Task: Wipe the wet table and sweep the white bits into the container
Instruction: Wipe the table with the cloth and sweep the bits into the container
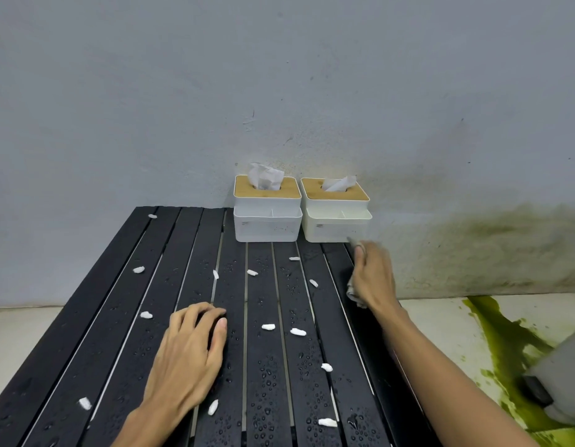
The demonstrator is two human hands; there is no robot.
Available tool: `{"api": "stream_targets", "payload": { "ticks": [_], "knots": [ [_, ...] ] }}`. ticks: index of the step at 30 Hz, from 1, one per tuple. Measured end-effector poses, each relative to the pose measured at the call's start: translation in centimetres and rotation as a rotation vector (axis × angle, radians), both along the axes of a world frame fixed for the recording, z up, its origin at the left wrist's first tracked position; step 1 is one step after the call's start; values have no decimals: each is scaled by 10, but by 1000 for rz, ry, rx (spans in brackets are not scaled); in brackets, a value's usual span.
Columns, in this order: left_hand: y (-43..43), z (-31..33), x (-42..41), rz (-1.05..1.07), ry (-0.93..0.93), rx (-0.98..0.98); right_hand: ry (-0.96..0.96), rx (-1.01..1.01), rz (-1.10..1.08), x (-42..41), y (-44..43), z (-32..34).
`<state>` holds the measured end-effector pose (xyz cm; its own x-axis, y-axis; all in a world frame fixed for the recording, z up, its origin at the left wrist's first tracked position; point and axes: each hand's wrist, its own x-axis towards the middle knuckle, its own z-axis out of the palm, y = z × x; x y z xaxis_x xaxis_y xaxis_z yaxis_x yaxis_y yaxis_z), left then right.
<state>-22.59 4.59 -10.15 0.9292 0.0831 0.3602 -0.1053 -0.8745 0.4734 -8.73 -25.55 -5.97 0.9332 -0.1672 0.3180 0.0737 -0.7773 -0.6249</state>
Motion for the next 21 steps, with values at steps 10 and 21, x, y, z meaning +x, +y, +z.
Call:
{"api": "stream_targets", "payload": {
  "ticks": [10, 21],
  "knots": [
    [-5, -6, 31, 33, -19, 87, 273, -397, -70, 44, 12, -19],
    [-5, -8, 31, 42, -21, 100, 143, -325, 237, 37, 56, -20]
  ]
}}
